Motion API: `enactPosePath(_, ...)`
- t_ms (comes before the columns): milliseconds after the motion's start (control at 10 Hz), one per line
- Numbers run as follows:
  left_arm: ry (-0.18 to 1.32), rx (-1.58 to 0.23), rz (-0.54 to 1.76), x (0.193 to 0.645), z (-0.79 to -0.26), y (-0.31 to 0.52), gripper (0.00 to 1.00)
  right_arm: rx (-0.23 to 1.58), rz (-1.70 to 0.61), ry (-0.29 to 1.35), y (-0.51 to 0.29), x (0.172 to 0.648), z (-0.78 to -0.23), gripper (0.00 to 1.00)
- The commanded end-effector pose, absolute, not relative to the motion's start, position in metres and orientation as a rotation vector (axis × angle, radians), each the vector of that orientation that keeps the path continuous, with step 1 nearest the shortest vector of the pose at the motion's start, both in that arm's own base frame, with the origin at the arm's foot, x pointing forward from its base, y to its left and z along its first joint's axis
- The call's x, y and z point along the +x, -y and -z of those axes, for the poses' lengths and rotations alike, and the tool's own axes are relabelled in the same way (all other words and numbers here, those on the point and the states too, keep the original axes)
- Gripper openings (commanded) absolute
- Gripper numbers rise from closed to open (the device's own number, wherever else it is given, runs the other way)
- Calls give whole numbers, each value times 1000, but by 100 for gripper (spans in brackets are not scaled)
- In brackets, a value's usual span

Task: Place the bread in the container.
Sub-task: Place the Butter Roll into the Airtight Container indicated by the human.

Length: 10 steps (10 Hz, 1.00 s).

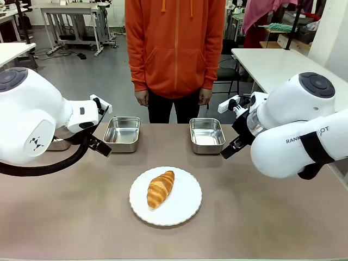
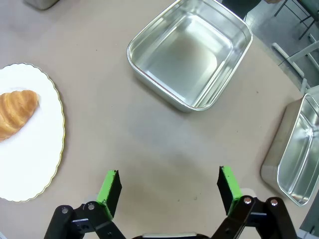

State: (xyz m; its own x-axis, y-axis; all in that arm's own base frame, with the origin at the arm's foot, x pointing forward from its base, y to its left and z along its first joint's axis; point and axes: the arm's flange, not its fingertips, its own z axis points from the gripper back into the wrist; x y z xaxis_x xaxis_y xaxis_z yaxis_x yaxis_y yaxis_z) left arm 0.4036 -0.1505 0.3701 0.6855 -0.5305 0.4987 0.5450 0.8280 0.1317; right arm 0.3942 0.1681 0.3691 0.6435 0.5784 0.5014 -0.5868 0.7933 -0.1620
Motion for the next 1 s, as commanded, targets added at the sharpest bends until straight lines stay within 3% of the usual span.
enactPosePath(0, 550, -28, 602, 404, -370, 151, 100, 16, -664, 565, -168, 394, -369, 100)
enactPosePath(200, 569, -60, 596, 404, -432, 131, 100, 23, -675, 601, -155, 402, -426, 100)
enactPosePath(500, 492, -203, 685, 442, -513, 73, 100, 86, -680, 599, -100, 430, -505, 100)
enactPosePath(700, 471, -381, 827, 469, -537, -3, 100, 157, -741, 615, -20, 448, -546, 100)
enactPosePath(900, 518, -511, 967, 480, -532, -68, 100, 278, -943, 601, 36, 455, -552, 100)
